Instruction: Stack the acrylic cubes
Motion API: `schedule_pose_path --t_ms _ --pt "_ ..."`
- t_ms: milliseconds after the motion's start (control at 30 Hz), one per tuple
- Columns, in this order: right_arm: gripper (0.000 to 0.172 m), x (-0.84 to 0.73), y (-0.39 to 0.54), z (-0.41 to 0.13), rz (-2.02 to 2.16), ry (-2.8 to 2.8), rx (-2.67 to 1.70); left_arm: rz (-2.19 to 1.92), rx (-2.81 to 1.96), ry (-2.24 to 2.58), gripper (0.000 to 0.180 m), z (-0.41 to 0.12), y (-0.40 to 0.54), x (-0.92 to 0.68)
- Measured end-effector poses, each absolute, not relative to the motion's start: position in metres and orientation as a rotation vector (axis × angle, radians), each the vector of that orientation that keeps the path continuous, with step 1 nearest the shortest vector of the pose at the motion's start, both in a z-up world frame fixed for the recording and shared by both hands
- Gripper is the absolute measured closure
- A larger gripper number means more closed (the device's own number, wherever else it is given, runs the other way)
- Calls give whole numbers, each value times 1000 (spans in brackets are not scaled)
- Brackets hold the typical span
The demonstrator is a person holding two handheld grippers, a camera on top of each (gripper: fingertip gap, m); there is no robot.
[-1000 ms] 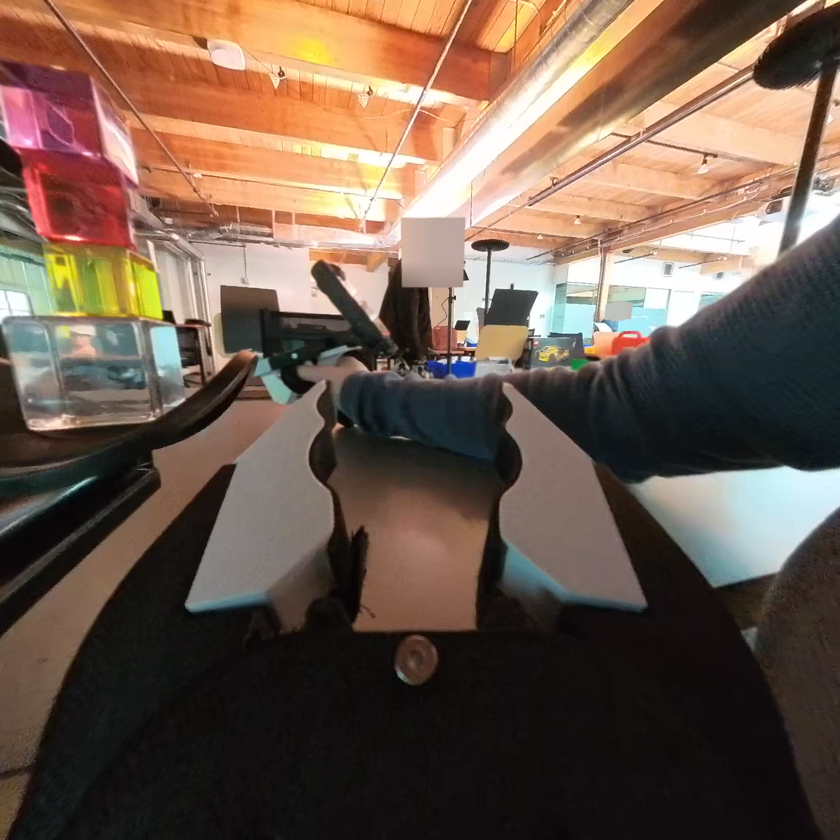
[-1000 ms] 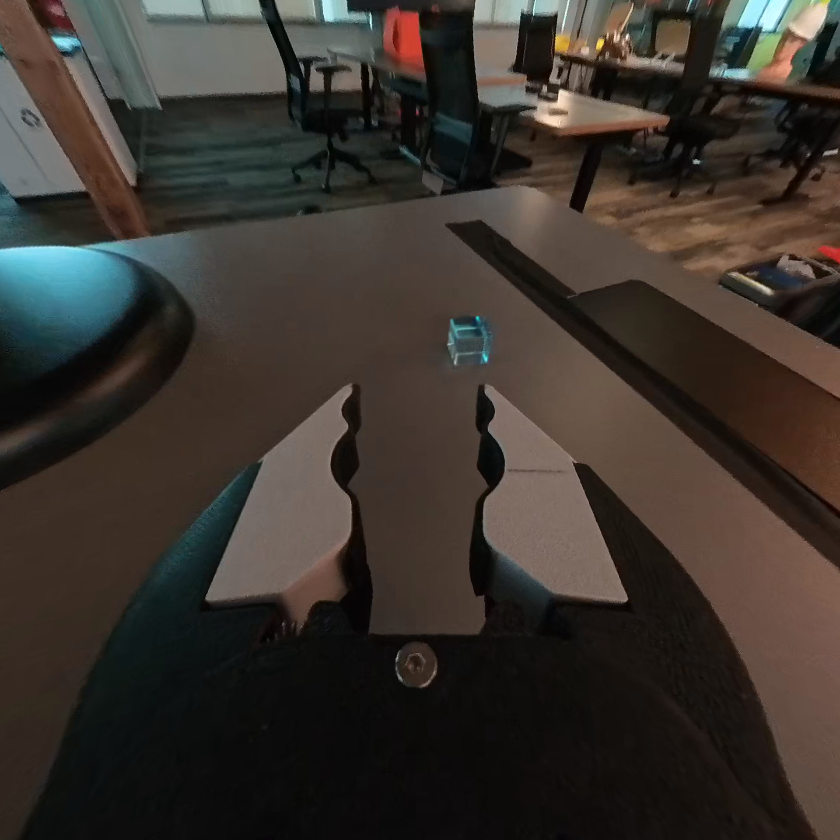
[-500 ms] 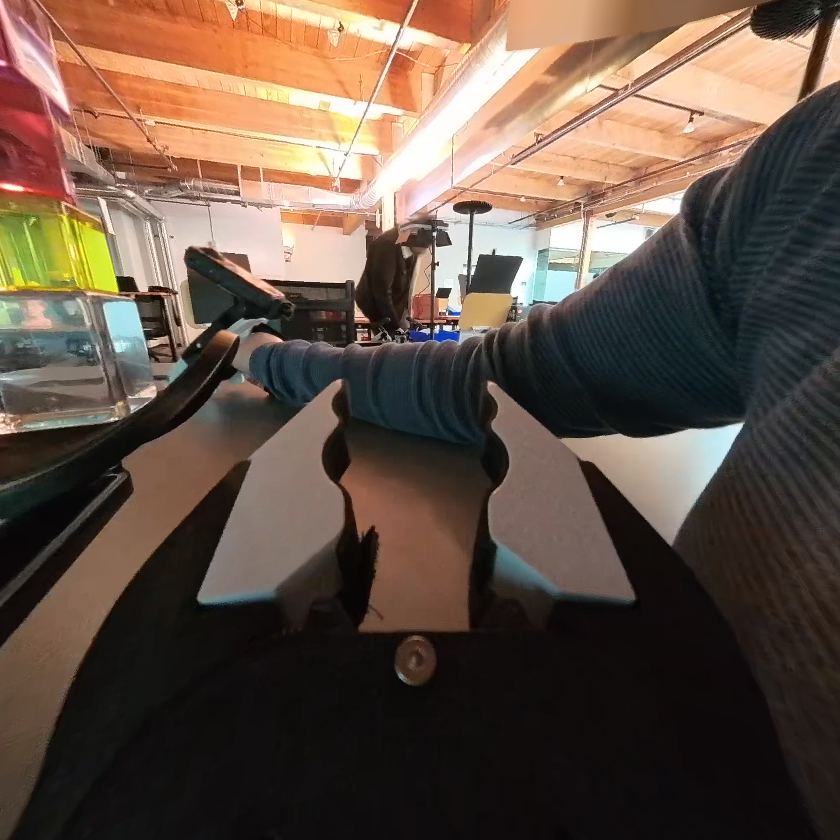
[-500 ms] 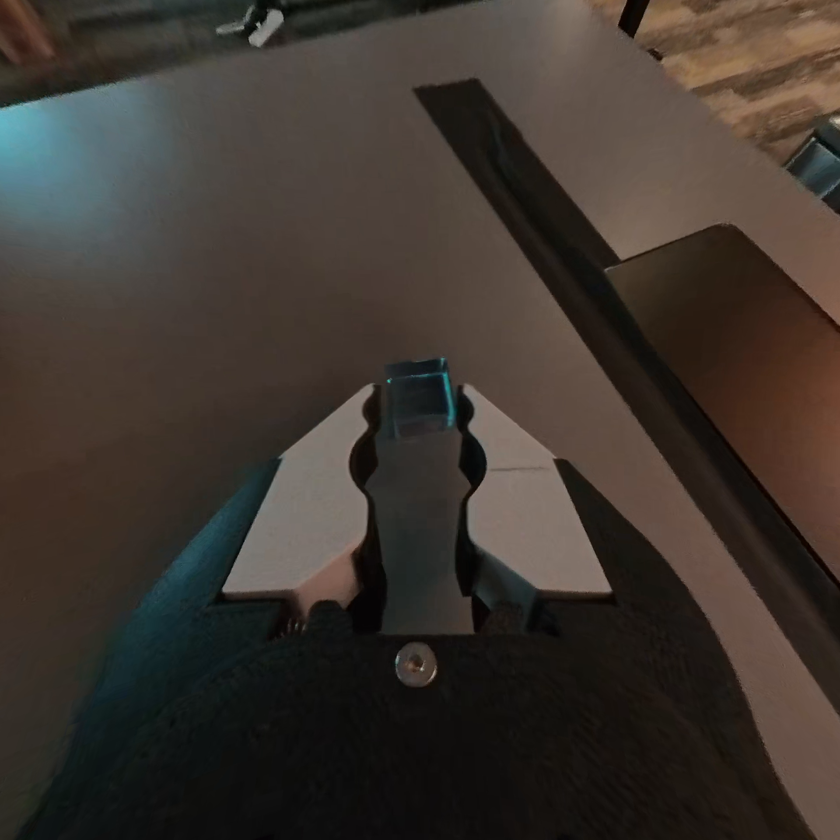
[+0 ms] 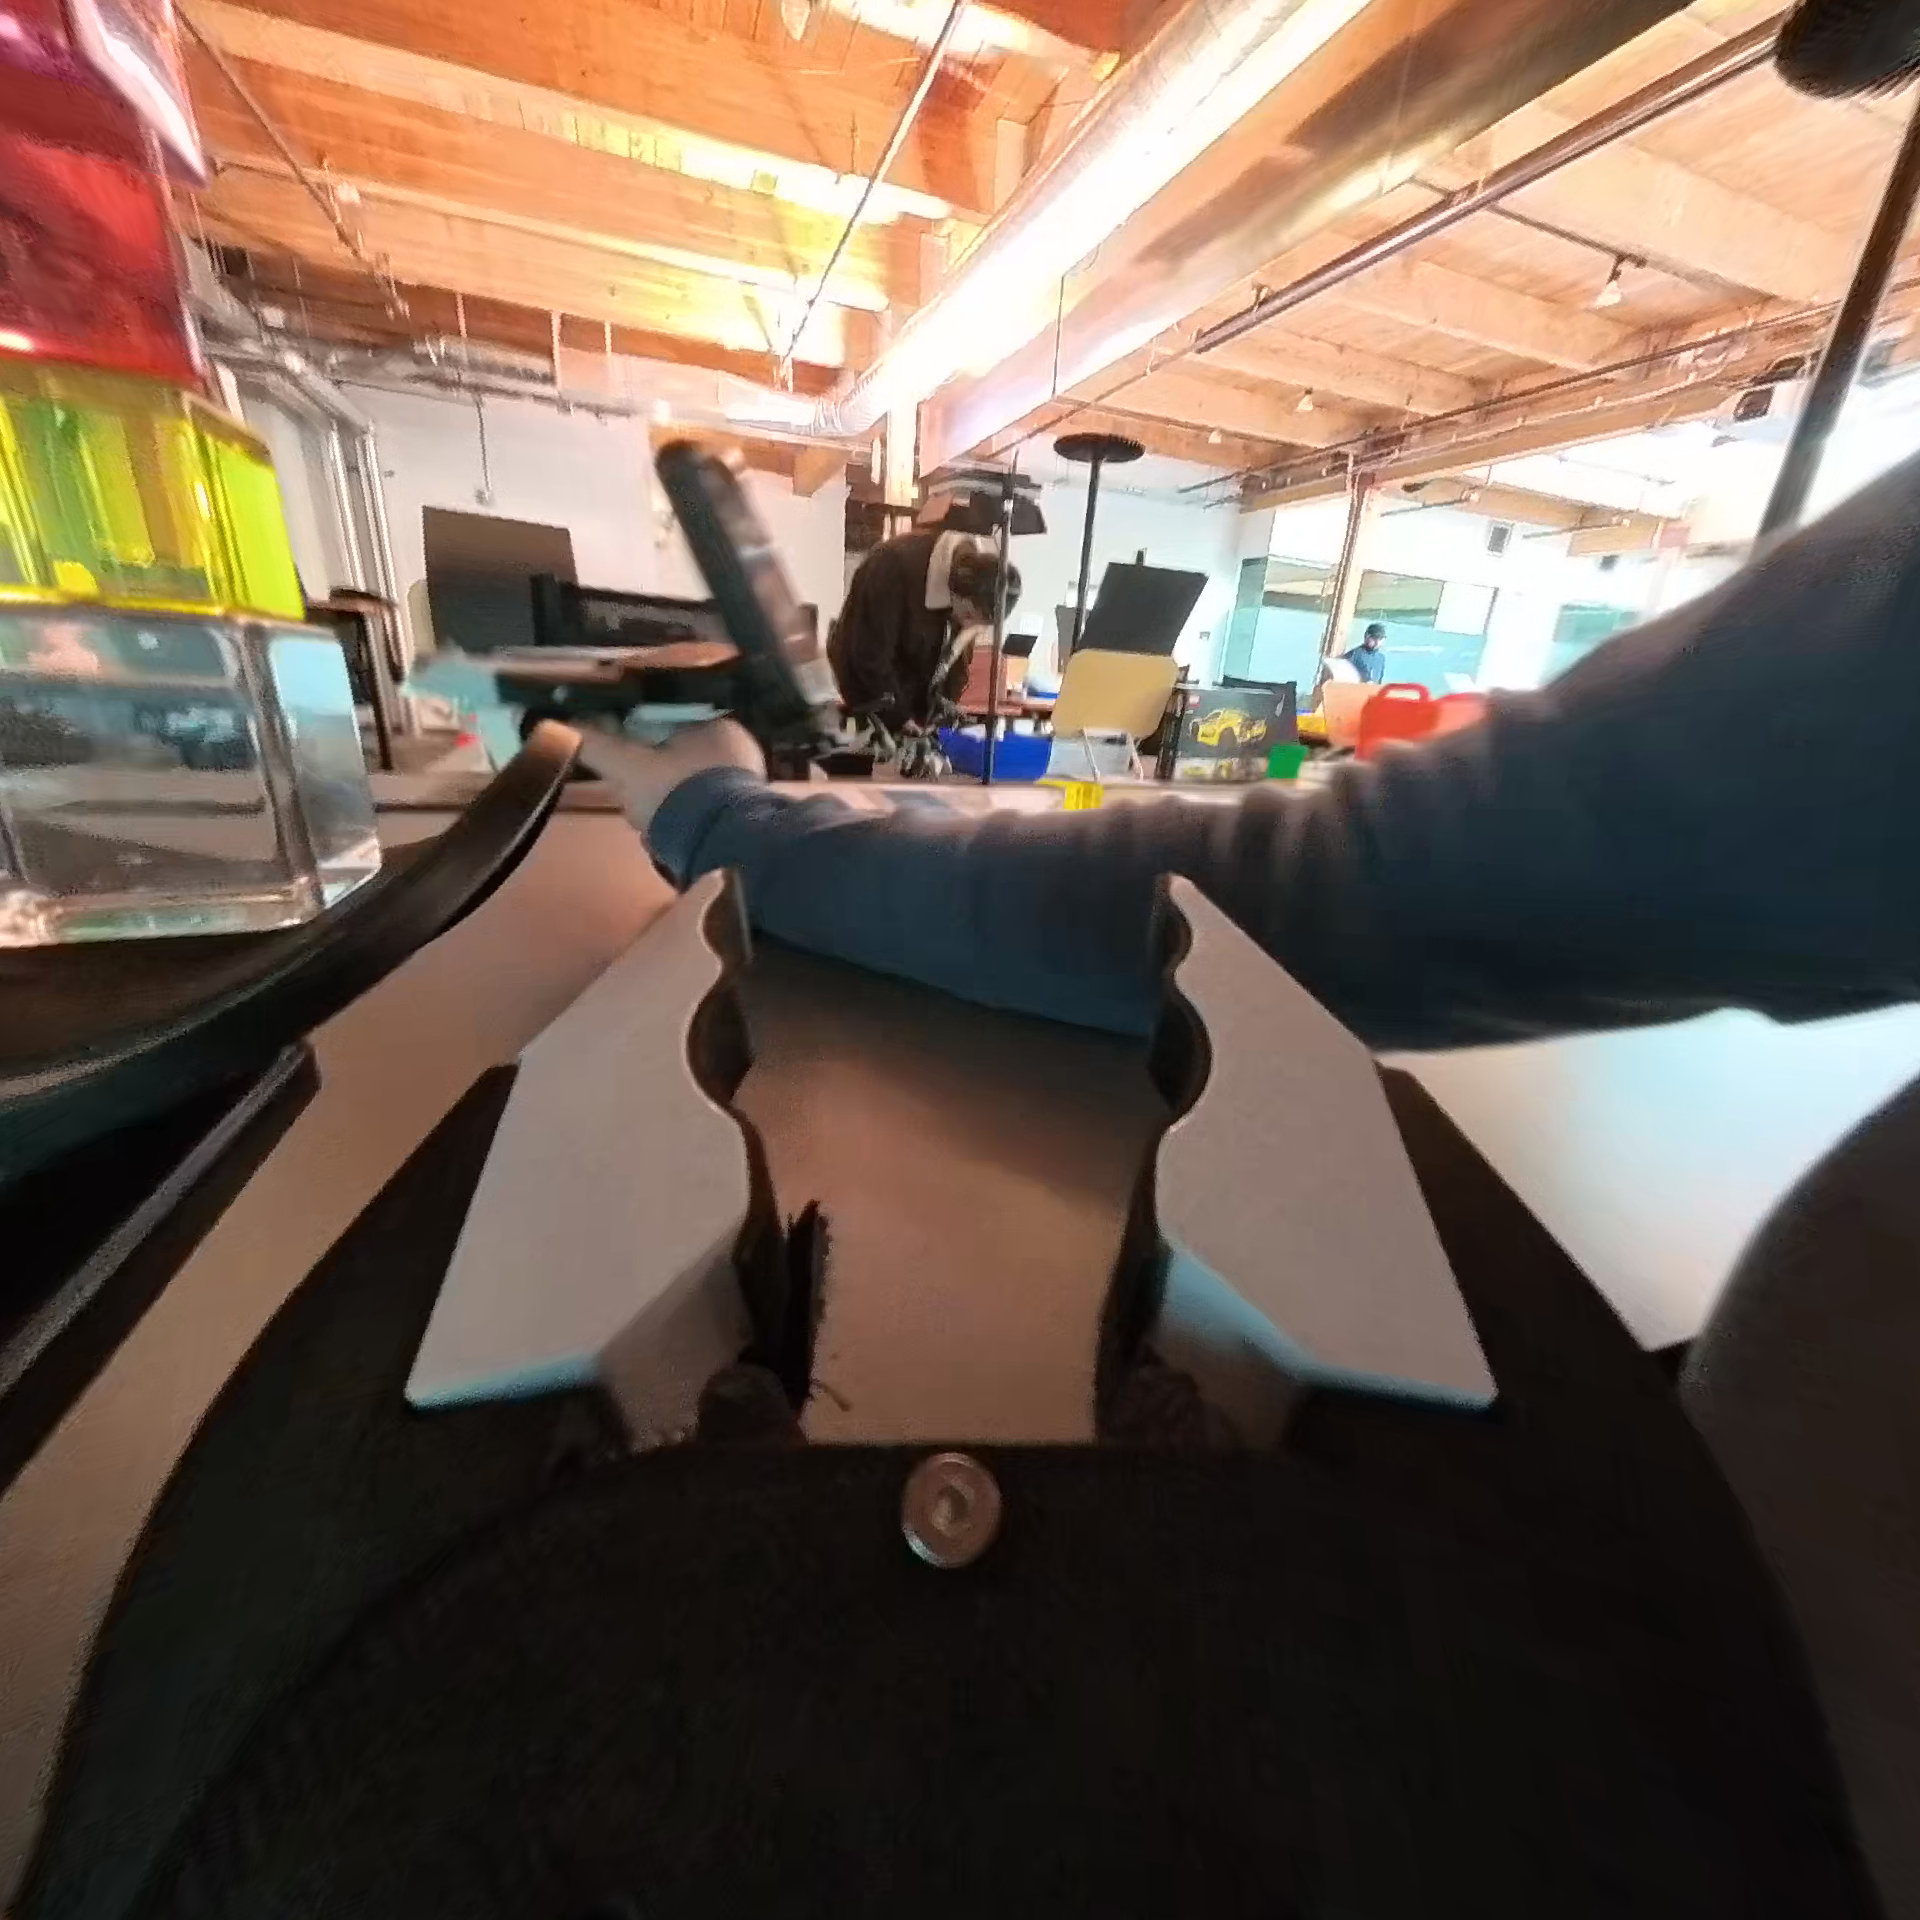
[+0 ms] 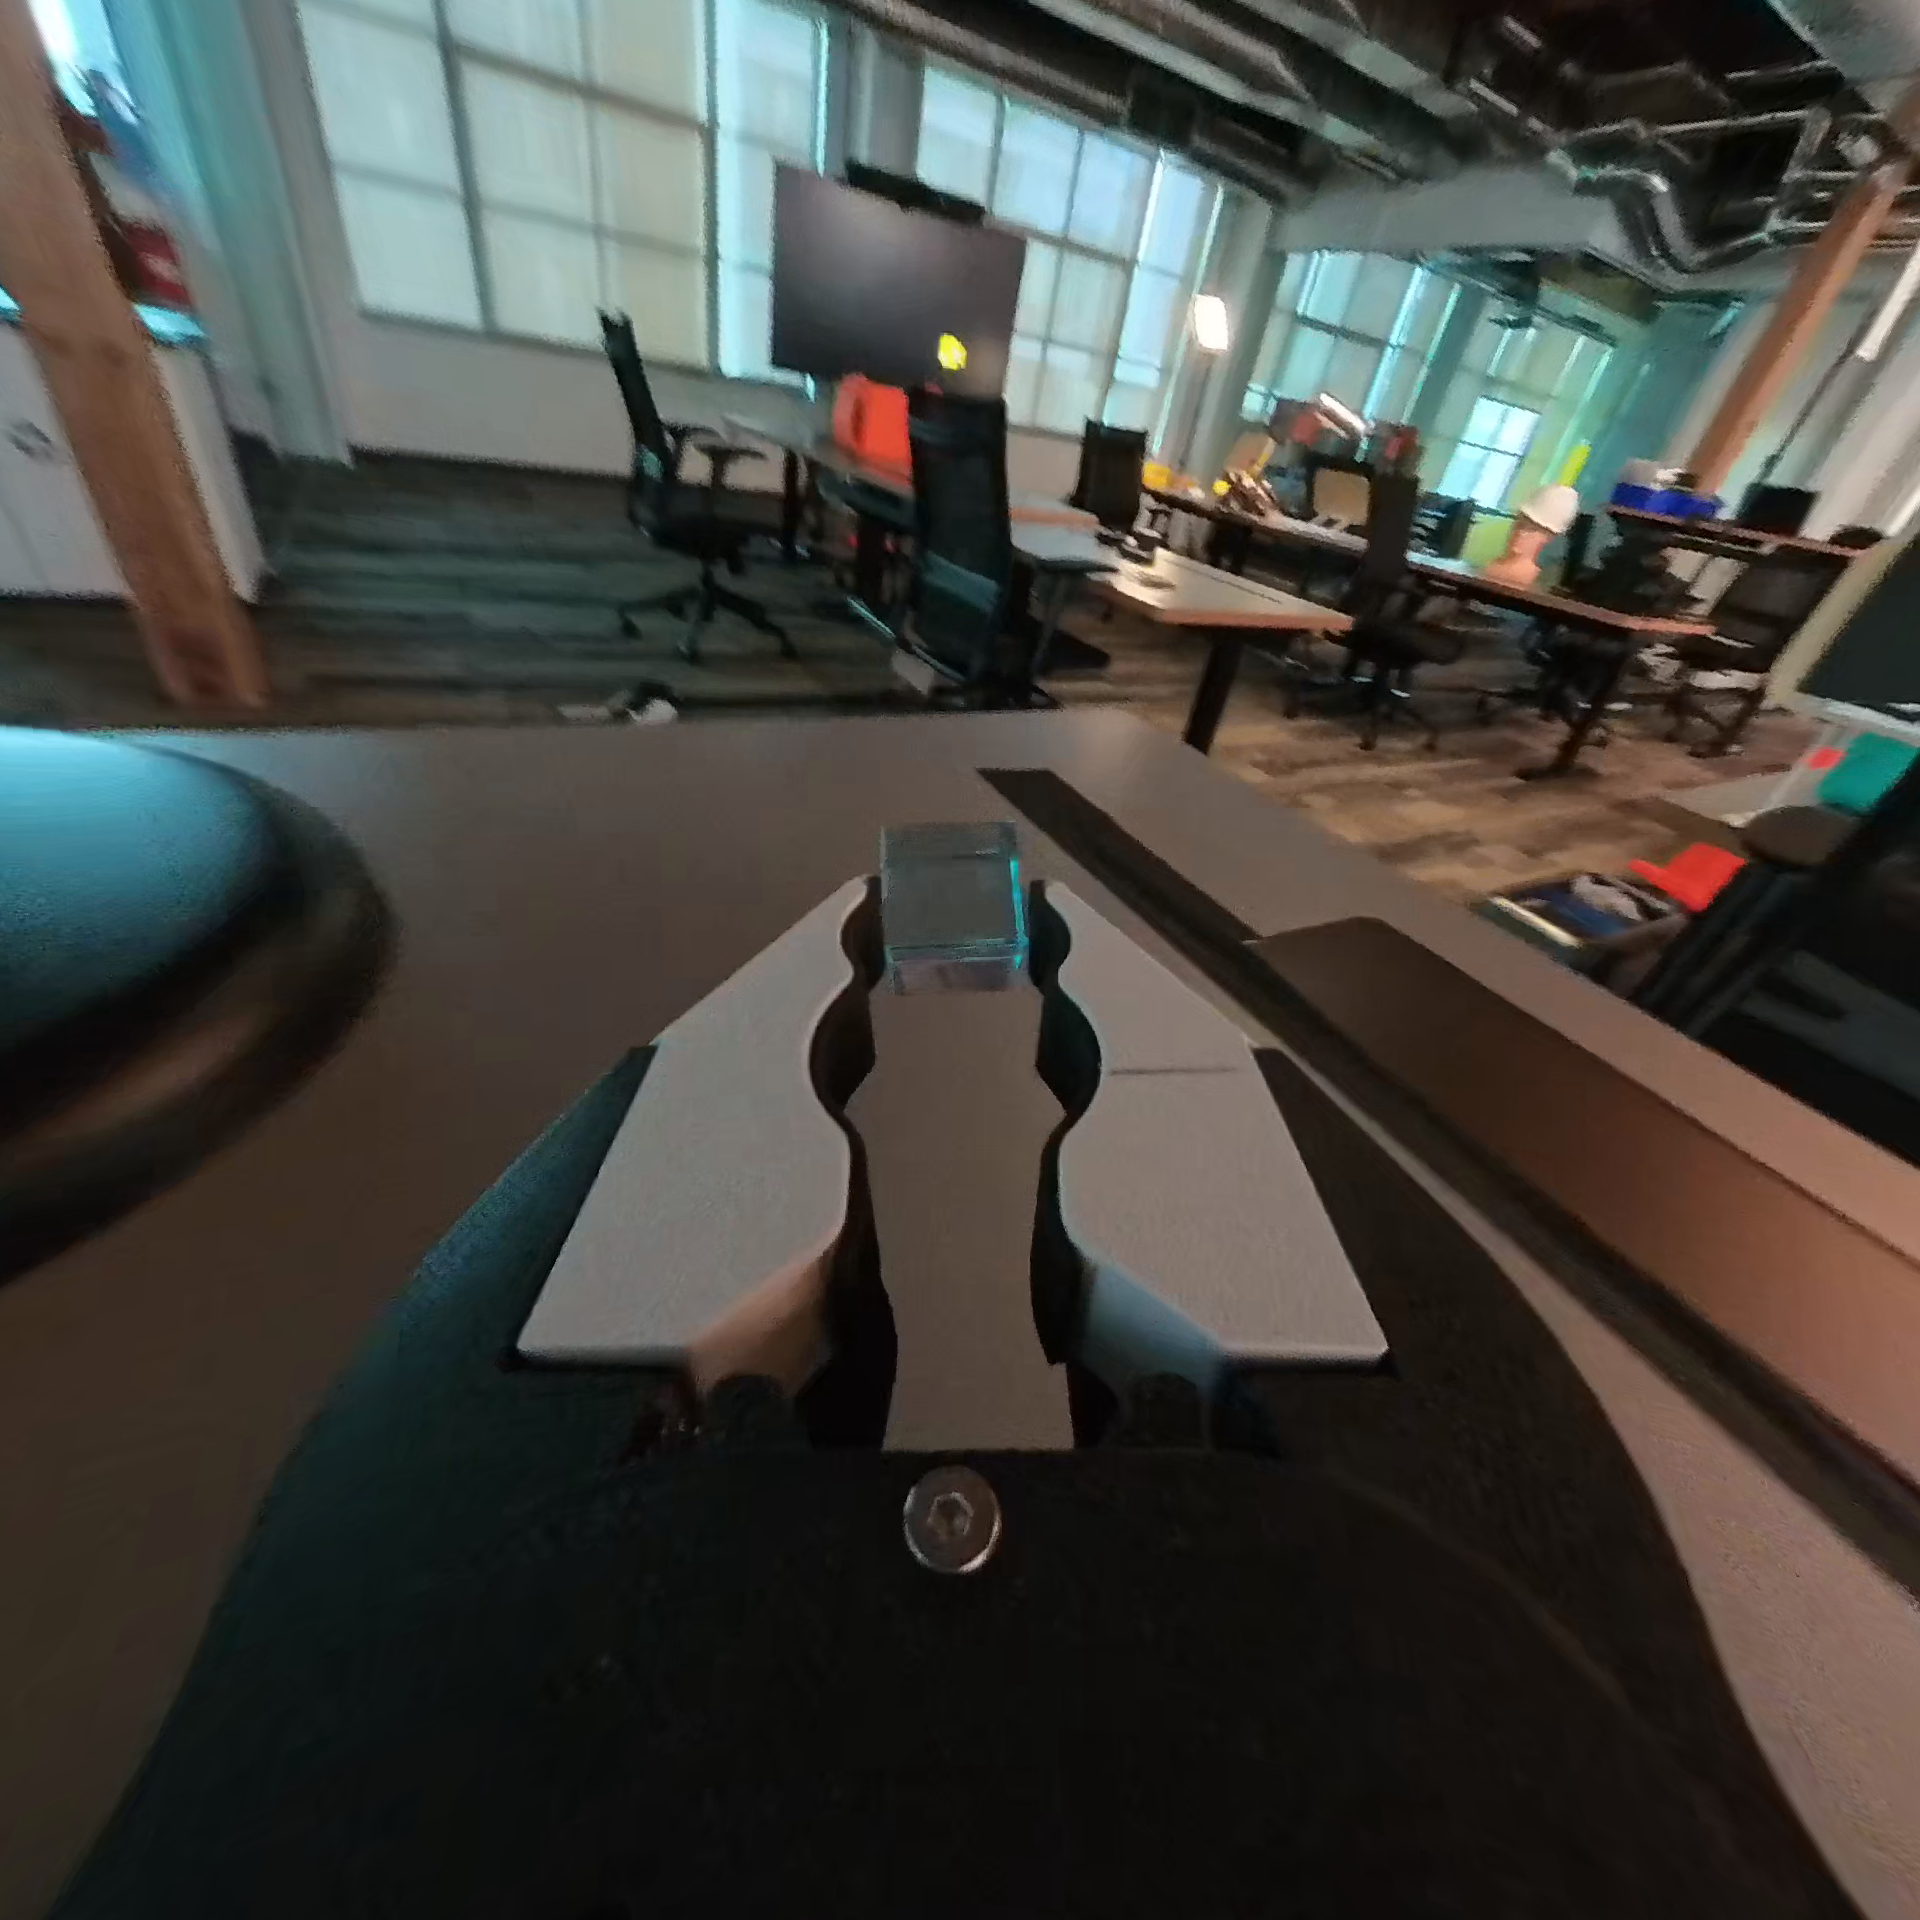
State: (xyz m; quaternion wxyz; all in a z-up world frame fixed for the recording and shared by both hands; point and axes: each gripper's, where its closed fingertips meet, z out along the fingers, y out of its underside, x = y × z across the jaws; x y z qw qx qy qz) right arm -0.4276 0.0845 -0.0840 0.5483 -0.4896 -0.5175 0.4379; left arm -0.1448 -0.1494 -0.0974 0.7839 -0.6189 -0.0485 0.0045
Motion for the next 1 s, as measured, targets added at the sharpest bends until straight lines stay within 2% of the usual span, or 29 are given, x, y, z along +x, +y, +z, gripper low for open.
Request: schedule_pose_path --t_ms 167,333,400,633,1000 --pt "147 -390 47 -60 1180 -1162 -1120 -64 -1343 -125 100 -97 -149 -146" --pt "147 -359 -23 48 1527 -1206 -887 -43 -1351 -125 97 -102 -150 -139" --pt "147 -343 -73 72 1626 -1392 -775 -17 -1379 -127 97 -111 -147 -137" --pt "146 -279 -201 51 1766 -2120 -503 19 -1387 -142 102 -121 -145 -138" --pt "147 -259 -215 37 1587 -2295 -478 68 -1375 -130 106 -121 -145 -138"
